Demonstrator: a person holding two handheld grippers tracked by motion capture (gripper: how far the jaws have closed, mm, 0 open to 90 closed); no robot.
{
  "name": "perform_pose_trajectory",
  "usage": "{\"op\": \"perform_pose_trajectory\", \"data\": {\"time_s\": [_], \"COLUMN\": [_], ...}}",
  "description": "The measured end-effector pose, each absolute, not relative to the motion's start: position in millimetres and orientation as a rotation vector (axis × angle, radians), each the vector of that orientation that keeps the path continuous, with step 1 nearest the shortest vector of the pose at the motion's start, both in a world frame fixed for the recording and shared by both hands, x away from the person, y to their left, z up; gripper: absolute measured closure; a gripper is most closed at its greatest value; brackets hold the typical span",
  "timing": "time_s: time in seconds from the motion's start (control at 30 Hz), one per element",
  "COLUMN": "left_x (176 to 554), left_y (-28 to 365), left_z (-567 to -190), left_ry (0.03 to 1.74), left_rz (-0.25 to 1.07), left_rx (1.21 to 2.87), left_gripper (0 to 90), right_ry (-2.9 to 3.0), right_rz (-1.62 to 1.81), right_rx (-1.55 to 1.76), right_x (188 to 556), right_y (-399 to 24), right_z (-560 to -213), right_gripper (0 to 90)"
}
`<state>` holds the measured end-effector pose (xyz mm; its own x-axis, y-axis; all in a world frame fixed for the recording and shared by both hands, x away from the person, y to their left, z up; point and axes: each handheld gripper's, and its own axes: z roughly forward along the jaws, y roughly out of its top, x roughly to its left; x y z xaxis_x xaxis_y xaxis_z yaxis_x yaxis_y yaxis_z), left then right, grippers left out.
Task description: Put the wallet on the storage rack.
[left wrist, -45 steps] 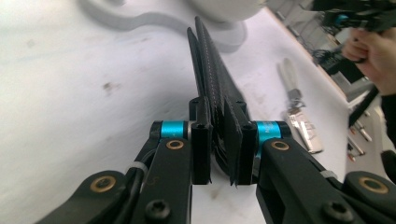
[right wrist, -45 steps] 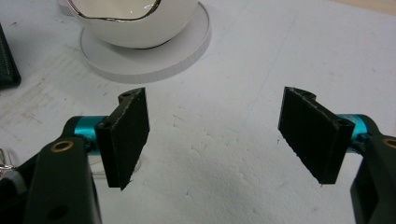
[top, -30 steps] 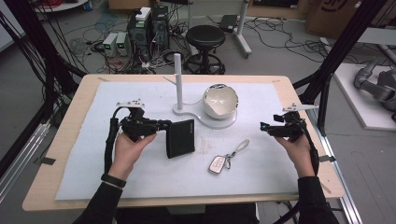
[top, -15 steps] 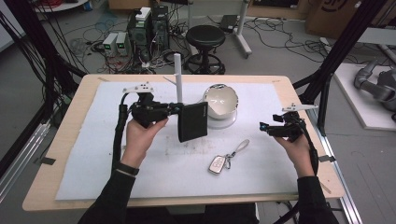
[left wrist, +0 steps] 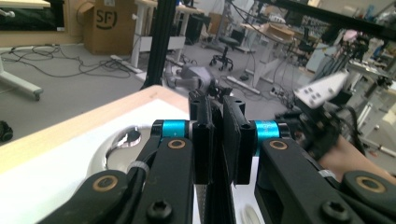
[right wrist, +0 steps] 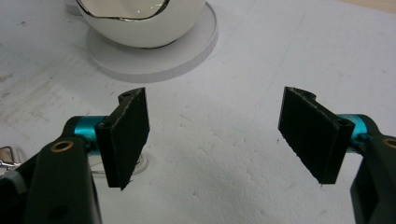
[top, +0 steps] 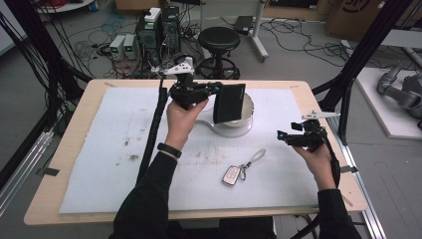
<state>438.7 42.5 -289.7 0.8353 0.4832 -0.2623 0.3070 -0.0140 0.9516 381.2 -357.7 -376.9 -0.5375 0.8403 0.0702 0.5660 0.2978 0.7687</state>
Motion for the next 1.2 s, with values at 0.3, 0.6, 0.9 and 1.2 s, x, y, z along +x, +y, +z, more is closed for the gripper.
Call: {"op": "perform_pose_trajectory", "data": {"time_s": [0.3, 0.6, 0.9, 1.2], "left_x": [472.6, 487.2, 479.9, 450.0], "left_y": [9.7, -8.8, -4.4, 27.9], "left_z": [-307.8, -328.4, -324.5, -319.4], "left_ry": [0.604, 0.519, 0.558, 0.659], "left_rz": [0.215, 0.396, 0.468, 0.434], "left_rx": [1.601, 1.683, 1.68, 1.69], "left_gripper": [82.3, 82.1, 59.2, 48.8], "right_ry": [2.226, 2.221, 2.225, 2.236], "right_rz": [1.106, 1.108, 1.108, 1.111], "right_rx": [1.272, 1.281, 1.279, 1.261], "right_x": [379.4, 378.1, 377.5, 377.0], "right_y": [-362.2, -367.5, -366.4, -363.3], "right_z": [-378.6, -379.9, -379.9, -379.3], "right_gripper": [25.1, 25.1, 25.1, 25.1]}}
